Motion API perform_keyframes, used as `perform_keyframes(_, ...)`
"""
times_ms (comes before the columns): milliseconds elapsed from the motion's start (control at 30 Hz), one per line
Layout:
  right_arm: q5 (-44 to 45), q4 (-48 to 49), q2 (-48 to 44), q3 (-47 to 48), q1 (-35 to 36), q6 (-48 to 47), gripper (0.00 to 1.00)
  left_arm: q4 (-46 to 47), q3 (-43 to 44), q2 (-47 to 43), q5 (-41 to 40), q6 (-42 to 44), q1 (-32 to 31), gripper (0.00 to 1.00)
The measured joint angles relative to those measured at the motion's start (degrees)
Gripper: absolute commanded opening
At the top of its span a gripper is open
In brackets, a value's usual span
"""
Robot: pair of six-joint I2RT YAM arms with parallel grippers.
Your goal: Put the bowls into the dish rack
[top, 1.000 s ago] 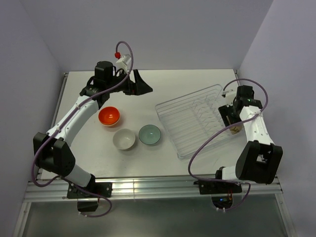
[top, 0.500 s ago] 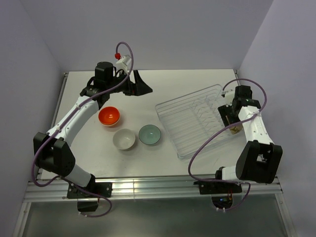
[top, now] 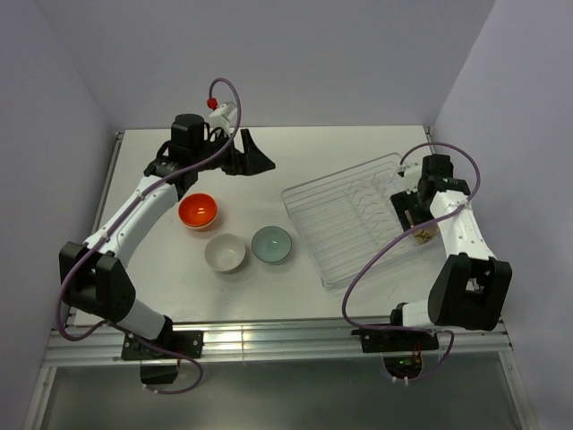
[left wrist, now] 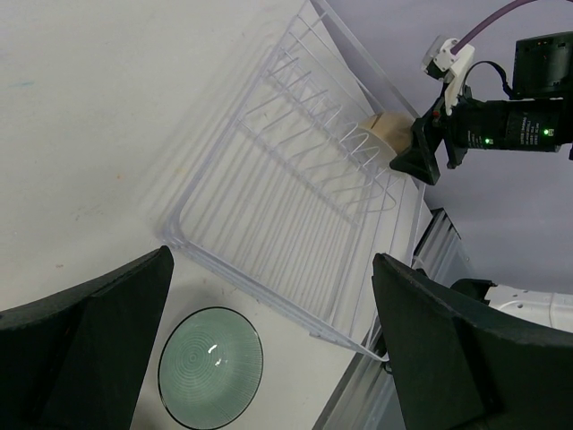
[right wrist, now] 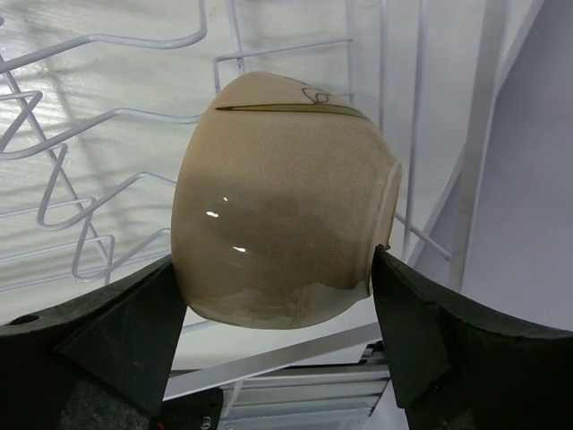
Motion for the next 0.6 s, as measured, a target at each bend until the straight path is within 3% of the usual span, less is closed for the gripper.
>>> perform_keyframes(33,-0.11,-0.24,0.13,0.0,0.11,-0.02,0.88,-0.02,-0.15,-0.09,0.02,0.07,0.04,1.0)
perform_keyframes(67,-0.2,-0.42,0.24,0.0,0.2,0.0,1.0,-0.13,-0.17,-0.13,0.02,0.15,0.11,0.99)
perform_keyframes(600,-3.02,-4.96,0.0,3.23,0.68,0.17,1.0,-0.87,-2.75,-1.75,0.07,1.03,0.63,1.0)
